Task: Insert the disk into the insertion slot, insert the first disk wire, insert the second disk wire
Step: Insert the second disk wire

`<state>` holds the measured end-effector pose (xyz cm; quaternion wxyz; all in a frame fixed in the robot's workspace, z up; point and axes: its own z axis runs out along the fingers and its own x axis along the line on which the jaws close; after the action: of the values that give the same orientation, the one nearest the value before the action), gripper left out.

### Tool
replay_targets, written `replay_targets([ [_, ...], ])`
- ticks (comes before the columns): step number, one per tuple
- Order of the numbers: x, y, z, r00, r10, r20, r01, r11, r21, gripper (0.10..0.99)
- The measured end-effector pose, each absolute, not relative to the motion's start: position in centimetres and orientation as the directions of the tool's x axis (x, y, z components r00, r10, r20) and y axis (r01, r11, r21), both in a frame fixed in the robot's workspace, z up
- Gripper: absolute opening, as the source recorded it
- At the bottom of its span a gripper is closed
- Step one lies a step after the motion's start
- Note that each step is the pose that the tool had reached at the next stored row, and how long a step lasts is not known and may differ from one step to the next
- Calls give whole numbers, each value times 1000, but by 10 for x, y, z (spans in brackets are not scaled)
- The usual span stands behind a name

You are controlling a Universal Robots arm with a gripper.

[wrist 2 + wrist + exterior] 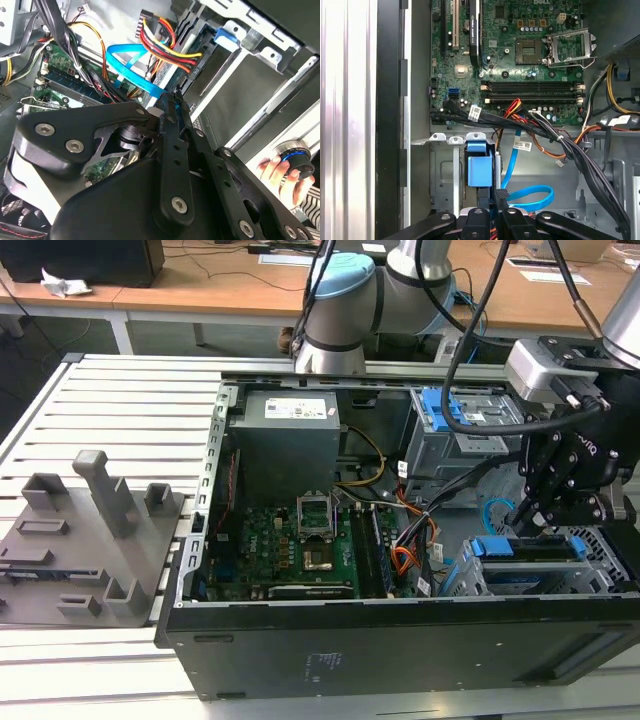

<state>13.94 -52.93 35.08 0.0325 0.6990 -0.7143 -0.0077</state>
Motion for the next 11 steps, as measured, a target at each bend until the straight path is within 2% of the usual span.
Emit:
replay_targets([
  [11, 150, -529, 343, -21, -999, 36, -998, 23, 57, 165],
])
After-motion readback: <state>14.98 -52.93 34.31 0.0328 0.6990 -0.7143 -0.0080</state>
